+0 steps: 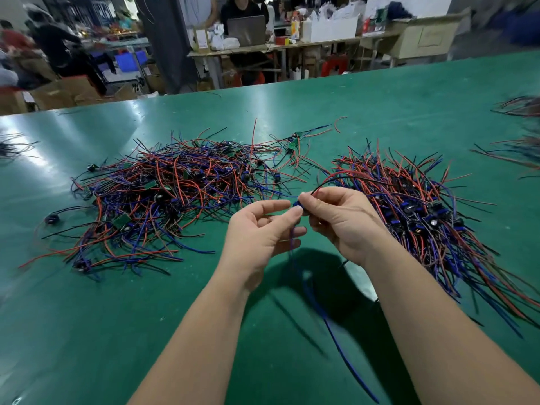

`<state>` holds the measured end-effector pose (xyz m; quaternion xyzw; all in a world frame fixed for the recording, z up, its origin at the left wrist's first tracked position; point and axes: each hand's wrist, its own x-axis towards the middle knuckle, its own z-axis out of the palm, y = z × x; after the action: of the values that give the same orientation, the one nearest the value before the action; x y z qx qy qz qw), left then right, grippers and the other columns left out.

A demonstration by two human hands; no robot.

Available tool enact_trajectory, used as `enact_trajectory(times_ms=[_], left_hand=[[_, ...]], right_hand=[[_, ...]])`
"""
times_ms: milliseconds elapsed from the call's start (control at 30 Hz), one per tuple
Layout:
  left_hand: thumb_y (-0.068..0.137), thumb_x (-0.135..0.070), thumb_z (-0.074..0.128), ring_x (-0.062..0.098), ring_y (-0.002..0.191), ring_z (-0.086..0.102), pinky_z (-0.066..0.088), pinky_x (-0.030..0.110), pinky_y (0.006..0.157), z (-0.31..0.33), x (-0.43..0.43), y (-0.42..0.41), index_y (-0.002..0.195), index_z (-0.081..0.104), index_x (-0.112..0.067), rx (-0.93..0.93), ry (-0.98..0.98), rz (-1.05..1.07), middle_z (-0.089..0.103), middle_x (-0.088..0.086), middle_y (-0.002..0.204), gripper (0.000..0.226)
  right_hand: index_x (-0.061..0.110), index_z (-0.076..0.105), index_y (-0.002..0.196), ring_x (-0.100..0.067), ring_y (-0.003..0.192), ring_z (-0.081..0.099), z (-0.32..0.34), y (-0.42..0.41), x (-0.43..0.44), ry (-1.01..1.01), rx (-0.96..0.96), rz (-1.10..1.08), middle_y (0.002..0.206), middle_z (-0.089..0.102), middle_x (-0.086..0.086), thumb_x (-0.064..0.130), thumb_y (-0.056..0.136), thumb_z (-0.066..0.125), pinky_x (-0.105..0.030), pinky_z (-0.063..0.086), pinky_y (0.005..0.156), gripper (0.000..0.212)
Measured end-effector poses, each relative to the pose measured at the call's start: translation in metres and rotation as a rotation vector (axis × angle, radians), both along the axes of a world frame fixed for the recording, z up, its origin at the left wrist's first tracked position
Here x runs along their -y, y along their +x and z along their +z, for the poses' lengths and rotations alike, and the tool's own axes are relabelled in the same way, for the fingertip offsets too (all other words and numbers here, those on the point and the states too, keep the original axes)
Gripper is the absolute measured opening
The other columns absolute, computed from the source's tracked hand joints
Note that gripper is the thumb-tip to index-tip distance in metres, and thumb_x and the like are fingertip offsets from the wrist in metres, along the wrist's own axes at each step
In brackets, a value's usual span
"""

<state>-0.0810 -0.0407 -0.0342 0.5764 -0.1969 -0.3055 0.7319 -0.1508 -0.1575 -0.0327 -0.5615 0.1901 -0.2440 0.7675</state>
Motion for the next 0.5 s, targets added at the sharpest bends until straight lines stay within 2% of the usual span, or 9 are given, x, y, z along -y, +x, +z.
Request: enact_trajectory(times_ms=[100,167,200,333,500], left_hand=[[0.079,-0.006,0.070,0.014,0.057,0.069,0.055,0.024,0.053,0.001,0.000,0.001,0.092,0.064,-0.008,-0.037,0.060,-0.084,0.070,0.003,0.065,0.014],[0.081,-0.003,0.068,0.014,0.053,0.067,0.055,0.023,0.051,0.002,-0.001,0.001,0.079,0.068,-0.010,-0.052,0.087,-0.132,0.068,0.003,0.062,0.007],[0.081,-0.002,0.068,0.014,0.051,0.066,0.054,0.022,0.050,0.003,-0.003,0.002,0.073,0.069,-0.010,-0.062,0.107,-0.166,0.067,0.004,0.061,0.011],[0.081,-0.002,0.068,0.014,0.051,0.066,0.053,0.019,0.049,0.006,-0.011,0.005,0.062,0.071,-0.013,-0.008,0.241,-0.391,0.067,0.005,0.062,0.022],[0.081,0.001,0.067,0.016,0.053,0.068,0.051,0.018,0.047,0.007,-0.017,0.004,0.055,0.069,-0.017,0.017,0.337,-0.580,0.067,0.005,0.062,0.031]], right_hand=[[0.019,0.067,0.048,-0.005,0.039,0.047,0.001,-0.001,0.002,-0.044,-0.007,-0.040,0.049,0.059,0.005,0.019,0.063,0.073,-0.015,0.038,0.044,0.017],[0.016,0.064,0.048,-0.005,0.037,0.047,0.002,-0.002,0.003,-0.053,-0.014,-0.090,0.047,0.056,0.005,0.016,0.066,0.075,-0.014,0.038,0.042,0.021],[0.014,0.061,0.050,-0.004,0.036,0.046,0.003,-0.003,0.004,-0.040,-0.015,-0.127,0.045,0.055,0.005,0.013,0.069,0.075,-0.014,0.037,0.040,0.023],[0.016,0.051,0.061,-0.003,0.035,0.046,0.010,-0.008,0.014,0.115,0.023,-0.310,0.044,0.055,0.006,0.012,0.071,0.076,-0.013,0.036,0.037,0.027],[0.012,0.054,0.073,-0.002,0.037,0.047,0.011,-0.015,0.025,0.245,0.047,-0.470,0.048,0.057,0.005,0.015,0.075,0.078,-0.012,0.035,0.035,0.024]])
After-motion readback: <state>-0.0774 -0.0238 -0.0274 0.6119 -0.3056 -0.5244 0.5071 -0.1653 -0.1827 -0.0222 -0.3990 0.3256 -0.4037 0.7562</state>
